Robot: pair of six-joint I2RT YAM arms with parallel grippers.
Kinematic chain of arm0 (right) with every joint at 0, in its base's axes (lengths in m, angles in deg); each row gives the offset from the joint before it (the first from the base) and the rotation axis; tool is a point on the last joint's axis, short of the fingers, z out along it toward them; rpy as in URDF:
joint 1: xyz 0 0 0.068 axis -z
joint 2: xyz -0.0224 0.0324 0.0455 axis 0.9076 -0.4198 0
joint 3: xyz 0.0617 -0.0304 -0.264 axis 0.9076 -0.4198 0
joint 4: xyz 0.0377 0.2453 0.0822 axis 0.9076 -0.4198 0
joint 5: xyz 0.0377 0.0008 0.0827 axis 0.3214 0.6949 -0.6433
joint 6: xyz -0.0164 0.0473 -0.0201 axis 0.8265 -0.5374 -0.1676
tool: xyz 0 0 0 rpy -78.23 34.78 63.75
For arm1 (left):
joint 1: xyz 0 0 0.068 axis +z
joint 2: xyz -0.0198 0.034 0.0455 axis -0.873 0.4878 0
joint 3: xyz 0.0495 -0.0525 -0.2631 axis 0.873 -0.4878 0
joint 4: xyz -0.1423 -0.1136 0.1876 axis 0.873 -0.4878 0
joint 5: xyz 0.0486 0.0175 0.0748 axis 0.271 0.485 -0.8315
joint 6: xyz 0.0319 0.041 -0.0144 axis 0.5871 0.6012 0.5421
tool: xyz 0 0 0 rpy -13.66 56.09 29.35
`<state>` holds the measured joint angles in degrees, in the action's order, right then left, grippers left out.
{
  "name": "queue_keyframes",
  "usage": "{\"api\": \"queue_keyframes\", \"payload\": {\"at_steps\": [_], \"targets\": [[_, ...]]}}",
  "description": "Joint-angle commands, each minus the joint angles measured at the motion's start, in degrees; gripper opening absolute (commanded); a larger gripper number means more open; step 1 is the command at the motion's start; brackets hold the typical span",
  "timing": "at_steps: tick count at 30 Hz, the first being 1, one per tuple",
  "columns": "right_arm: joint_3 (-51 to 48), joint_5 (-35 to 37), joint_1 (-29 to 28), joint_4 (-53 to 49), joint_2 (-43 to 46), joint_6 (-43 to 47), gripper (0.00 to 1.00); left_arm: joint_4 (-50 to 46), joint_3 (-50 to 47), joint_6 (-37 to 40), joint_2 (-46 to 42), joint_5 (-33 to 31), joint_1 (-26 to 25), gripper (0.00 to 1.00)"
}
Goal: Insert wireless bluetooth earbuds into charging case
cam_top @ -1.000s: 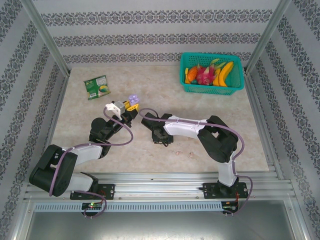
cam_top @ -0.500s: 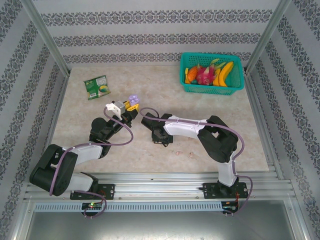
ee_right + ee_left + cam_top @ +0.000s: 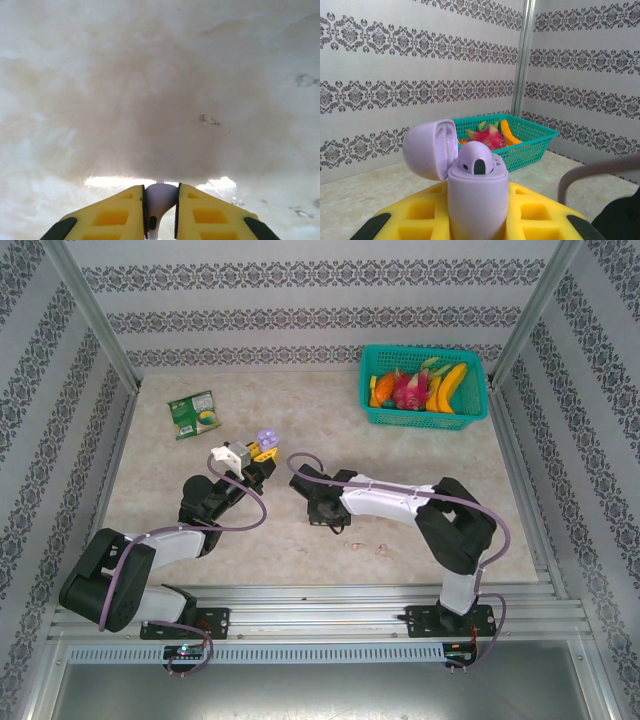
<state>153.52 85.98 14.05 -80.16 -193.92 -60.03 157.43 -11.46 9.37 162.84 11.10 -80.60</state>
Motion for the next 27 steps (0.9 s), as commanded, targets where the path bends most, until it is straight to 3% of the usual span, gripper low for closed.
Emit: {"api": "queue_keyframes", "payload": {"at_steps": [1, 16, 27], "targets": [[-2.7, 3.6, 0.3, 2.1, 5.2, 1.5, 0.19, 3.4, 1.0, -1.1, -0.2, 1.4, 0.0, 0.0], [-8.2, 8.2, 5.1, 7.2, 25.4, 8.8, 0.2, -1.2, 1.3, -1.7, -4.6, 6.2, 0.0, 0.0], [-0.1, 2.7, 10.0, 17.4, 34.0, 23.7, 0.2, -5.7, 4.7, -2.0, -5.4, 14.5, -2.3, 0.0]]}}
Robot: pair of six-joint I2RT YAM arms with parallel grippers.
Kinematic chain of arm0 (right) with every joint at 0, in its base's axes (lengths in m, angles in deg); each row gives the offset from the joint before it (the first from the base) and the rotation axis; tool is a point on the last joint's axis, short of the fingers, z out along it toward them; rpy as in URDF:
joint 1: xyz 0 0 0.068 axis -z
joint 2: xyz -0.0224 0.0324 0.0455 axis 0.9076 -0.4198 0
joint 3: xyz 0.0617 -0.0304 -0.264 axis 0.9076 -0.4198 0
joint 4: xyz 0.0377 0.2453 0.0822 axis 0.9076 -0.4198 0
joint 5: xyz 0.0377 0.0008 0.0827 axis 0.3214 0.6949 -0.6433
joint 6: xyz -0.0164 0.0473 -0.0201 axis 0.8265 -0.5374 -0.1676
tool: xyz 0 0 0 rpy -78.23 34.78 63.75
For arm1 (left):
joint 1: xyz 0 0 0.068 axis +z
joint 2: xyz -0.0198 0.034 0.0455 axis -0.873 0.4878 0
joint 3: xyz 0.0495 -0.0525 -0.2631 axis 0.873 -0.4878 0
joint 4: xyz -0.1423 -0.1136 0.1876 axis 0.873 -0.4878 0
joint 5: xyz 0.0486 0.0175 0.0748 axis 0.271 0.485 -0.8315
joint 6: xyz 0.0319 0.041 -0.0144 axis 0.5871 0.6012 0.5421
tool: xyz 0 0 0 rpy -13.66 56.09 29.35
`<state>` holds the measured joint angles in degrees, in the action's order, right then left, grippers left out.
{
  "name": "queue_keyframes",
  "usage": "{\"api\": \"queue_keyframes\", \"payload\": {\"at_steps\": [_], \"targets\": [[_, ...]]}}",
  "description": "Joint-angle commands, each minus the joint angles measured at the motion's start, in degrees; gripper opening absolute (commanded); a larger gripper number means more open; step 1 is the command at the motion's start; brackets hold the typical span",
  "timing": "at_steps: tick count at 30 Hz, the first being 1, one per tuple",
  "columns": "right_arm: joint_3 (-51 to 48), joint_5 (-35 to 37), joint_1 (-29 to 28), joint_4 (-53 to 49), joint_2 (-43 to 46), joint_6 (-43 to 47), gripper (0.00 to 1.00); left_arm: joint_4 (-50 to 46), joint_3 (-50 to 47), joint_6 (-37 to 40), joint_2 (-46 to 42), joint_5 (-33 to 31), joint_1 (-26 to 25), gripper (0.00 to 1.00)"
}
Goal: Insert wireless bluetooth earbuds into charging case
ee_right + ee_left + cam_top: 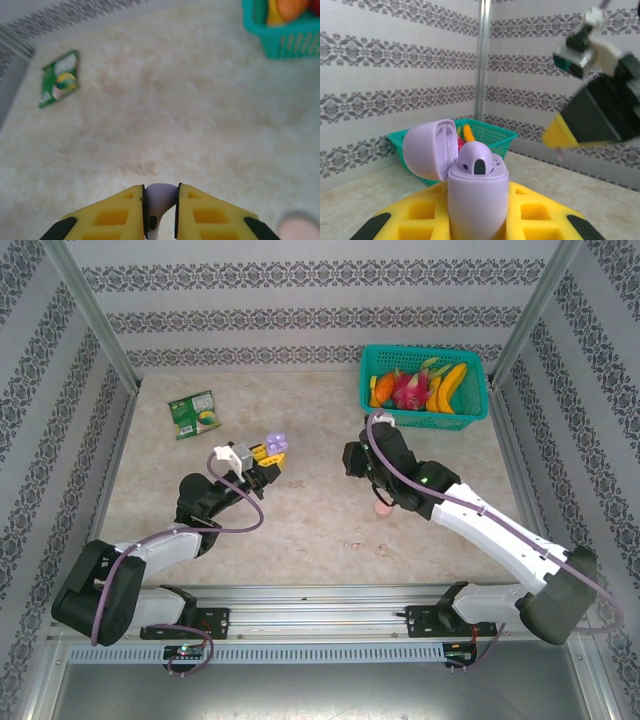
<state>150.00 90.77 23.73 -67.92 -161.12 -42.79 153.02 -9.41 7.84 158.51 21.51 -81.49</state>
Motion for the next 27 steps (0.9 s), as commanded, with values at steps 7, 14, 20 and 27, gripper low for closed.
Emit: {"api": "queue_keyframes", "payload": {"at_steps": [7, 14, 20, 27], "targets": [[3.7, -9.0, 0.5, 15.8, 4.0, 13.0, 0.2, -3.7, 7.5, 1.5, 1.1, 7.1, -4.3, 0.0], [-0.1, -13.5, 0.6, 23.8, 7.1, 15.5, 0.21, -3.4, 13.4, 2.0, 5.1, 8.1, -6.7, 0.0], [-3.2, -16.3, 0.6, 27.7, 8.5, 16.9, 0.21, -1.8, 16.3, 1.2, 7.7, 7.7, -7.7, 0.0], [-5.3, -17.4, 0.6, 29.7, 7.8, 16.2, 0.21, -1.5, 18.6, 0.9, 9.1, 8.0, -8.1, 0.0]]}}
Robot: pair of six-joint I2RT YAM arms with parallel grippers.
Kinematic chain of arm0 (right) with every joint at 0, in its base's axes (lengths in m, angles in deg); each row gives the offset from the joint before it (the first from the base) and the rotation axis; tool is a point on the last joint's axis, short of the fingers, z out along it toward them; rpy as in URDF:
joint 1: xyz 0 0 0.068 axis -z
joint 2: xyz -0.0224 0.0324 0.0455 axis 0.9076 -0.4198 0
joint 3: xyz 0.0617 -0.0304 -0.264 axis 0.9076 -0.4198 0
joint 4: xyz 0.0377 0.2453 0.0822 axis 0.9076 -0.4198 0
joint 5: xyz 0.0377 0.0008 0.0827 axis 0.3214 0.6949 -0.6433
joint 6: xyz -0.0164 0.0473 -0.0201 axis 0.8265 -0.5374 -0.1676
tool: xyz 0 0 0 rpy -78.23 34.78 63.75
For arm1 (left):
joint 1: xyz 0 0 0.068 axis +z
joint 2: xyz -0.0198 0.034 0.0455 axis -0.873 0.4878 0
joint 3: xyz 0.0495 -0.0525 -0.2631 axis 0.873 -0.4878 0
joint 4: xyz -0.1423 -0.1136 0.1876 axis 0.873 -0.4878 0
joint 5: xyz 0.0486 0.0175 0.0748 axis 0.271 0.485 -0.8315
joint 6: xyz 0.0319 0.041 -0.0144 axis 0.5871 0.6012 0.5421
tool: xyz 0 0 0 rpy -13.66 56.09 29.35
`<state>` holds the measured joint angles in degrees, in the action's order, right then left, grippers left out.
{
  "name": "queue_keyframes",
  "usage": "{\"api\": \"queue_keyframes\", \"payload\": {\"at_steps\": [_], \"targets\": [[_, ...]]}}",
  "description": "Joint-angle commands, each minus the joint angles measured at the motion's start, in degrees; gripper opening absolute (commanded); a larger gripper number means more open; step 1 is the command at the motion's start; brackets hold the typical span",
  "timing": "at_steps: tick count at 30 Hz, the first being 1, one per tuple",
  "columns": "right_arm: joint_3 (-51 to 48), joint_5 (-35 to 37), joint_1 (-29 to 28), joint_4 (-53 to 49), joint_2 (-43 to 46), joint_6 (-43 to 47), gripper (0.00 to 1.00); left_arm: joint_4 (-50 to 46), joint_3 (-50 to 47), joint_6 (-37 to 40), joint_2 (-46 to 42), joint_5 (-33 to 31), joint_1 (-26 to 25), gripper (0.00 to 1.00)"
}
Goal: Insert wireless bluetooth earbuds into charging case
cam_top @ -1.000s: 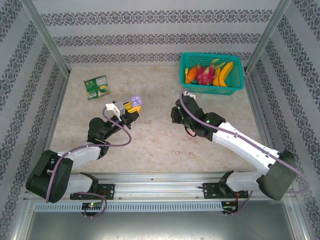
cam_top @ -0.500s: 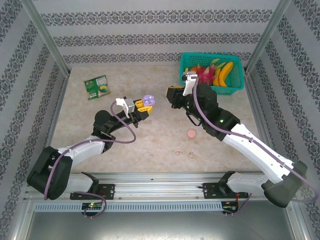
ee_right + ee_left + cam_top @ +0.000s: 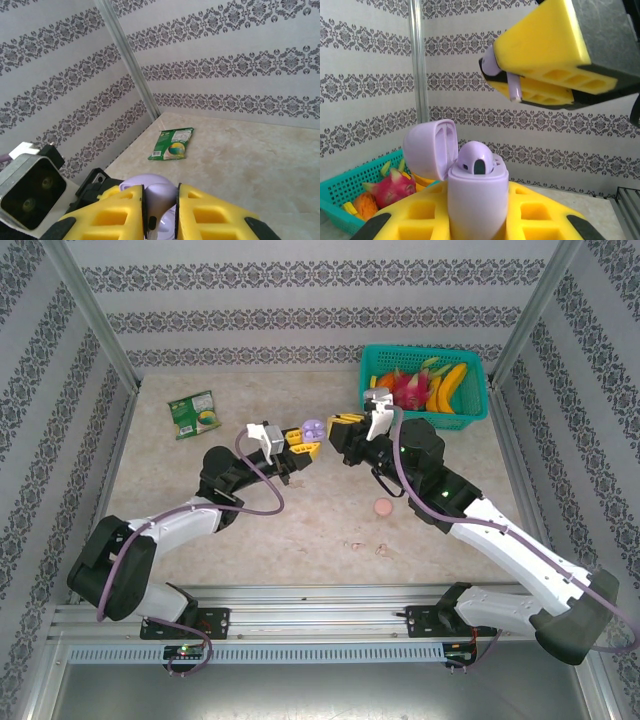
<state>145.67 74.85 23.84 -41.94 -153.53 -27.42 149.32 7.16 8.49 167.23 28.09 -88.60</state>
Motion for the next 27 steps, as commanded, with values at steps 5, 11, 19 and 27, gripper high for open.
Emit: {"api": "queue_keyframes", "payload": {"at_steps": [5, 11, 19, 27], "targets": [[-1.2, -1.6, 0.4, 4.4, -0.7, 0.4, 0.21, 1.9, 2.5, 0.2, 0.5, 1.5, -1.2, 0.0], [-0.8, -2.2, 0.5, 4.6, -1.9, -0.4, 0.21, 2.0, 2.8, 0.2, 1.1, 1.5, -1.5, 0.0], [-1.3, -2.8, 0.4, 5.1, -2.8, -1.2, 0.2, 2.2, 2.6, 0.2, 1.1, 1.0, -1.7, 0.0], [-2.5, -2.5, 0.3, 5.1, -2.8, -1.7, 0.2, 3.1, 2.4, 0.0, 1.0, 0.4, -1.8, 0.0]]}}
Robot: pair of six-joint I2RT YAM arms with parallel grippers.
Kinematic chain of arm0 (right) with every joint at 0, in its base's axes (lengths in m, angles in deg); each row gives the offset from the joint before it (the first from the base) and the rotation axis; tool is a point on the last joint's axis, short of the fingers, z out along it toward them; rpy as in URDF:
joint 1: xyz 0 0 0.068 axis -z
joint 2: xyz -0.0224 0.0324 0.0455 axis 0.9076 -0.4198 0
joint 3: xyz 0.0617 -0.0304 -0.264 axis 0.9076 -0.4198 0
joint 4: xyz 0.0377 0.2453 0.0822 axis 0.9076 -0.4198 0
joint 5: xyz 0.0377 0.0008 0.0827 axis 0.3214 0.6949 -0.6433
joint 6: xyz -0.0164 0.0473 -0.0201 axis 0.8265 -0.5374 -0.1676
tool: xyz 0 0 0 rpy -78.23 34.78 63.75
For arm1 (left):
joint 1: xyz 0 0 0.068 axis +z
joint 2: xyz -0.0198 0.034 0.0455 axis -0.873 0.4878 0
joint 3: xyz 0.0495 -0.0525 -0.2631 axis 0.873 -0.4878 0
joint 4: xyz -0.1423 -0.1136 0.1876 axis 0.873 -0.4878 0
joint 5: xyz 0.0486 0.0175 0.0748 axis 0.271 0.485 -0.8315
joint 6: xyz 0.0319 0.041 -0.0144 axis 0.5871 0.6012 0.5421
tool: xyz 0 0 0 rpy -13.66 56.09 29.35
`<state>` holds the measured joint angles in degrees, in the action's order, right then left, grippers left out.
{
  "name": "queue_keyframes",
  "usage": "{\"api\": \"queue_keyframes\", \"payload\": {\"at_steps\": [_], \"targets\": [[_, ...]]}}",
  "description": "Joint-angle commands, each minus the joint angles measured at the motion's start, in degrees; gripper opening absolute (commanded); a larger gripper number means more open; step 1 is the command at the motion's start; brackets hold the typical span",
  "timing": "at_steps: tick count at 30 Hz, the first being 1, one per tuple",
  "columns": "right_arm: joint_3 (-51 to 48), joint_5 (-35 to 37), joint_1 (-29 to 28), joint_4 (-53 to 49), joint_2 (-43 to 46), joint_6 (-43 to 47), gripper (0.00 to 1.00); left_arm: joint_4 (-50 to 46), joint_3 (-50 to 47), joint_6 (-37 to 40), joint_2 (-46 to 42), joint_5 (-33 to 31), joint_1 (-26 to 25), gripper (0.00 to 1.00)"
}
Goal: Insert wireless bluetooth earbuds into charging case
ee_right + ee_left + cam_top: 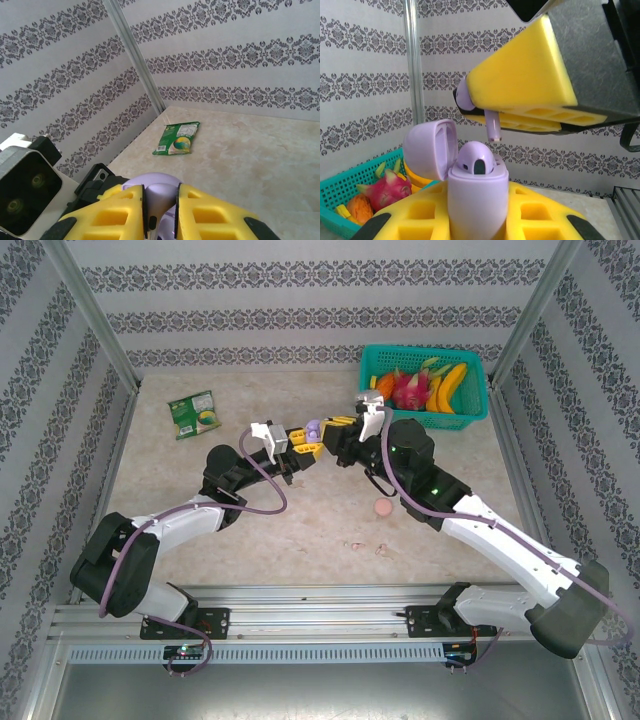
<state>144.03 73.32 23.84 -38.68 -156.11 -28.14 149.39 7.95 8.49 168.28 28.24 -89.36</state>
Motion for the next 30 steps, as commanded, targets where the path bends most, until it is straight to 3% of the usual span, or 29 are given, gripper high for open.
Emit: {"api": "queue_keyframes", "payload": {"at_steps": [1, 19, 30], "targets": [[-0.9, -0.9, 0.4, 1.9, -0.3, -1.1, 0.2, 3.0, 1.7, 0.0, -0.2, 0.1, -1.0, 0.0], [-0.8, -2.4, 0.3, 1.5, -2.1, -1.6, 0.19, 3.2, 1.3, 0.1, -0.4, -0.3, -1.2, 0.0], [0.8, -4.7, -0.8, -3.9, -2.5, 2.8, 0.18, 3.0, 1.5, 0.2, -0.3, -1.0, -1.3, 0.0]]}}
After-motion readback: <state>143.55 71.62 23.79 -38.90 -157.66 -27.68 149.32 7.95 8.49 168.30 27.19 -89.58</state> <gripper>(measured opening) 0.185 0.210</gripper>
